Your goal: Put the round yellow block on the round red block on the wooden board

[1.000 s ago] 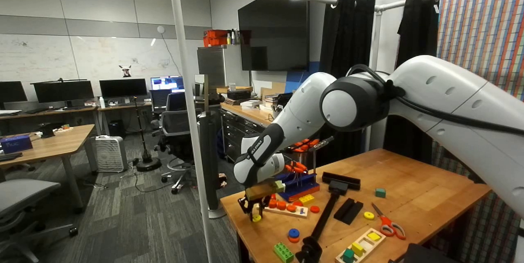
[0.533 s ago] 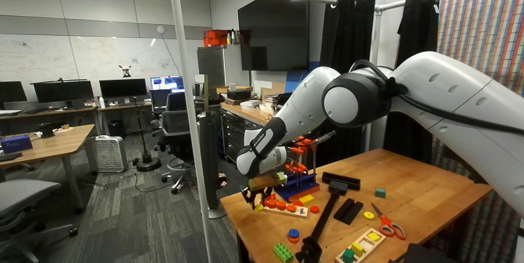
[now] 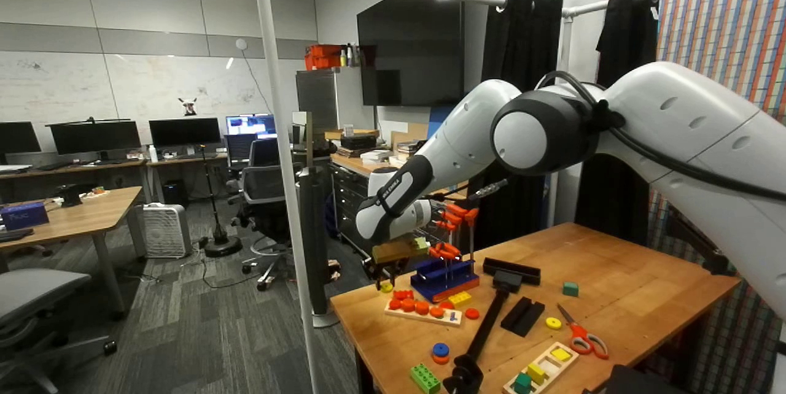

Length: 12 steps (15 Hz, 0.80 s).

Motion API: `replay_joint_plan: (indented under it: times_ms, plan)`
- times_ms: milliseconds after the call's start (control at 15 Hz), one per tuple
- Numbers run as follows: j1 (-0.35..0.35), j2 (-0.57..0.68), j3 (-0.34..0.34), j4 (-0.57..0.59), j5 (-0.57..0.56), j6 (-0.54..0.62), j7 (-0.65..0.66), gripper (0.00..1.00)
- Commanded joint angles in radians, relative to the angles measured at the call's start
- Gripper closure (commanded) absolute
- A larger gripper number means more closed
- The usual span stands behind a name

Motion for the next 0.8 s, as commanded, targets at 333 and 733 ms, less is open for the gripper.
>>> replay_joint_plan:
  times_ms: [333, 733]
  plan:
    - [-0.004, -0.044, -0.011, -0.039, -0.005, -0.006, -0.007, 0.79]
    - [-0.008, -0.030, -0.022, -0.035, -0.009, -0.011, -0.002, 0.79]
